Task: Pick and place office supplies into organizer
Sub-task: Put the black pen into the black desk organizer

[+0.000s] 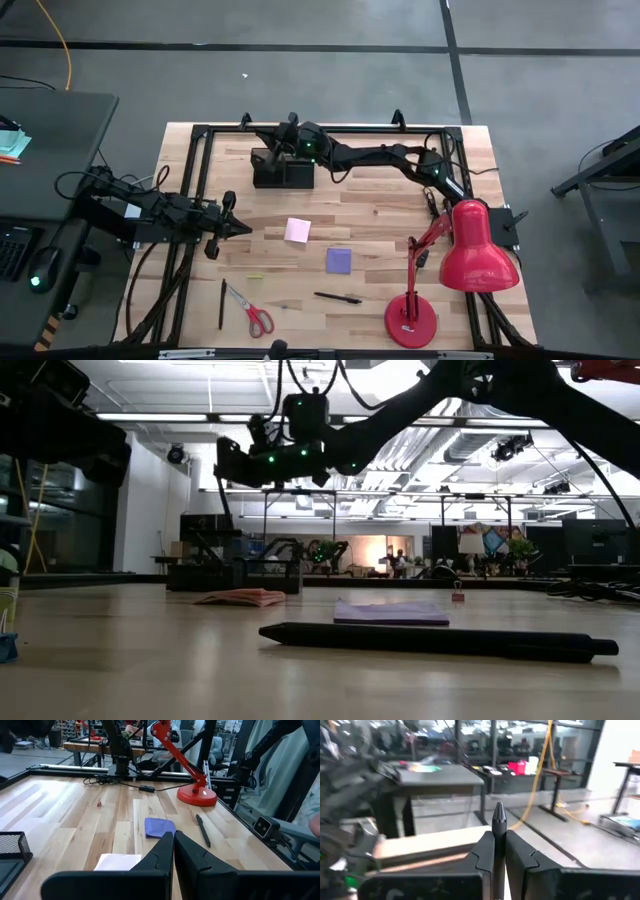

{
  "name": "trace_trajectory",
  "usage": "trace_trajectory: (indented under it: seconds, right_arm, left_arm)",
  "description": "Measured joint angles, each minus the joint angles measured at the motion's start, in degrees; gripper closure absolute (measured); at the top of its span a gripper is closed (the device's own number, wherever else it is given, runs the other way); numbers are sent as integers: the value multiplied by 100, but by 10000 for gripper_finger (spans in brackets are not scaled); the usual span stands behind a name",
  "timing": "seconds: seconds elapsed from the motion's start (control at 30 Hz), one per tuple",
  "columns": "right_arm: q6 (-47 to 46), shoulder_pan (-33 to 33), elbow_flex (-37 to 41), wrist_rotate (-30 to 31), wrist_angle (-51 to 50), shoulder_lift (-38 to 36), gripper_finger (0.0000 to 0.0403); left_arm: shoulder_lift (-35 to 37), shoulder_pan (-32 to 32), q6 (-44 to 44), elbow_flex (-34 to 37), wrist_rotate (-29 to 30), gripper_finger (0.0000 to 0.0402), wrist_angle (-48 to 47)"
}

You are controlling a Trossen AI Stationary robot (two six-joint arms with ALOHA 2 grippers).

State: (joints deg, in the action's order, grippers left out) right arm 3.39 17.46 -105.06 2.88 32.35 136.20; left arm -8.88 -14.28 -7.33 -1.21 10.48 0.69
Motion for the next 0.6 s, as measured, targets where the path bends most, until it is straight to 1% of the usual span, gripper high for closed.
trace_trajectory:
  seconds: [0.17, 0.27, 0.37, 0.5, 0.6]
  right_arm:
    - [10, 52, 0, -36, -155, 0, 396]
    - [52, 65, 0, -41, -111, 47, 390]
    - [-107, 101, 0, -67, -106, 100, 384]
    - [-187, 128, 0, -275, -91, 222, 388]
    - [-188, 132, 0, -300, -36, 312, 391]
  left_arm:
    - [0, 0, 0, 0, 2, 401, 0]
    - [0, 2, 0, 0, 2, 401, 0]
    - [0, 0, -2, 0, 2, 401, 0]
    - [0, 2, 0, 0, 2, 401, 0]
    - [0, 2, 1, 0, 2, 401, 1]
